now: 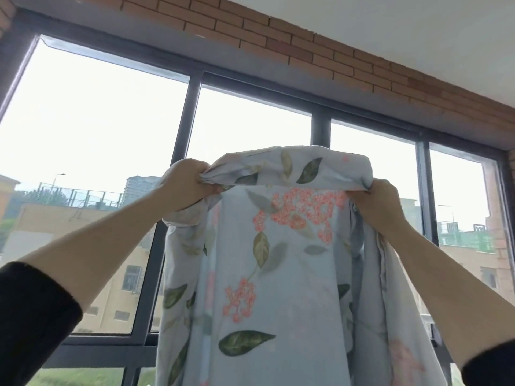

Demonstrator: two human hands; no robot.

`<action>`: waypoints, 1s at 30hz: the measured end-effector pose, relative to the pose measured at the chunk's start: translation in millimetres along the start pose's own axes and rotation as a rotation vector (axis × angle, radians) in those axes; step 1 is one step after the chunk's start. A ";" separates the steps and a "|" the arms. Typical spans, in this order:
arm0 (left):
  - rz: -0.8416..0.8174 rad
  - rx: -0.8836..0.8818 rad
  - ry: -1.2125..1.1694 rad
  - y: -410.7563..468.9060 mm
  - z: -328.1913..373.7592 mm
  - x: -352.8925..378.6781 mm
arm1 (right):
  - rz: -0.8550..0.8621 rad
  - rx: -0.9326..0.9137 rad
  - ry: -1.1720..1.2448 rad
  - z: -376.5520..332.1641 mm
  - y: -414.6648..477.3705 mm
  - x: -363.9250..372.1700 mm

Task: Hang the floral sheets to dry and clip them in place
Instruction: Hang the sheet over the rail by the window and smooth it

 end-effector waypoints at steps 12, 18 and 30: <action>0.052 -0.098 0.464 31.6 -71.2 71.1 | -0.203 0.005 -0.021 115.6 60.1 108.3; -0.080 -0.177 0.556 13.9 -122.3 120.9 | -0.420 0.109 -0.072 181.4 45.6 195.5; -0.150 -0.371 0.130 -43.4 -189.2 163.4 | -0.638 0.055 -0.102 199.5 9.6 236.2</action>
Point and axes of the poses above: each hand's wrist, its own y-axis towards the middle knuckle, its own x-axis out of the palm, z = x × y, the point moved 2 cm from there along y, towards the middle knuckle, and after that the axes turned 12 degrees about -z, right-handed, at the moved point
